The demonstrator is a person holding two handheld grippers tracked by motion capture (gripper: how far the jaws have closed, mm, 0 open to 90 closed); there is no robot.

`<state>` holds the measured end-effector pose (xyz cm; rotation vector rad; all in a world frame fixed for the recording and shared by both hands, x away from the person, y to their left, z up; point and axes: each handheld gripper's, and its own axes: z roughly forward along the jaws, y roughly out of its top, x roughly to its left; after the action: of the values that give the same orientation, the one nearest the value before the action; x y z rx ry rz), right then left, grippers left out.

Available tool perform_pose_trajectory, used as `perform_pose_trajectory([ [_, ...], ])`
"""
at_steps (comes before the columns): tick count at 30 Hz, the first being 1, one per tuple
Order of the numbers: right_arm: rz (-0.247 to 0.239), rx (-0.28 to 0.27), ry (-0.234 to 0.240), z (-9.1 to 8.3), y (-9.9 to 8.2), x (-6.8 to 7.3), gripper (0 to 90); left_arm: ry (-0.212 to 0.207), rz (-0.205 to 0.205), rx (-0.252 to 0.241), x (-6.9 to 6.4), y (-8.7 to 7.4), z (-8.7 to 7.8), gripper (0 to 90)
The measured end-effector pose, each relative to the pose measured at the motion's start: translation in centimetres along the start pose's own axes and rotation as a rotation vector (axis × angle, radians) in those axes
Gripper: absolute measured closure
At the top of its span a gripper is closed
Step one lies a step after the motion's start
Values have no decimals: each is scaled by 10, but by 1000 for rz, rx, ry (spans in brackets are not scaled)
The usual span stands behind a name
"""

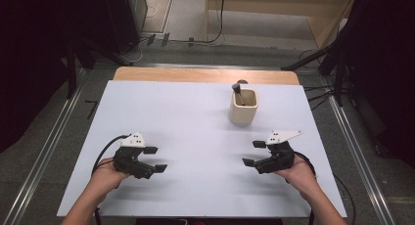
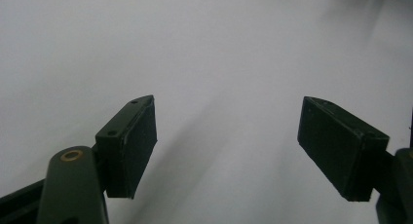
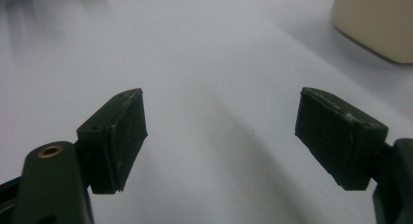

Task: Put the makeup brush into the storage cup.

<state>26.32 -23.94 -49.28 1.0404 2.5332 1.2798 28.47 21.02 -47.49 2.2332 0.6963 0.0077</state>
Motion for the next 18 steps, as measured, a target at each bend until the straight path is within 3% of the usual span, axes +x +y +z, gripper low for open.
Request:
perform_pose_trajectory([
  [18,-4,31,-13,1,-2,-3,204,1,-2,14,1,0,1,230],
])
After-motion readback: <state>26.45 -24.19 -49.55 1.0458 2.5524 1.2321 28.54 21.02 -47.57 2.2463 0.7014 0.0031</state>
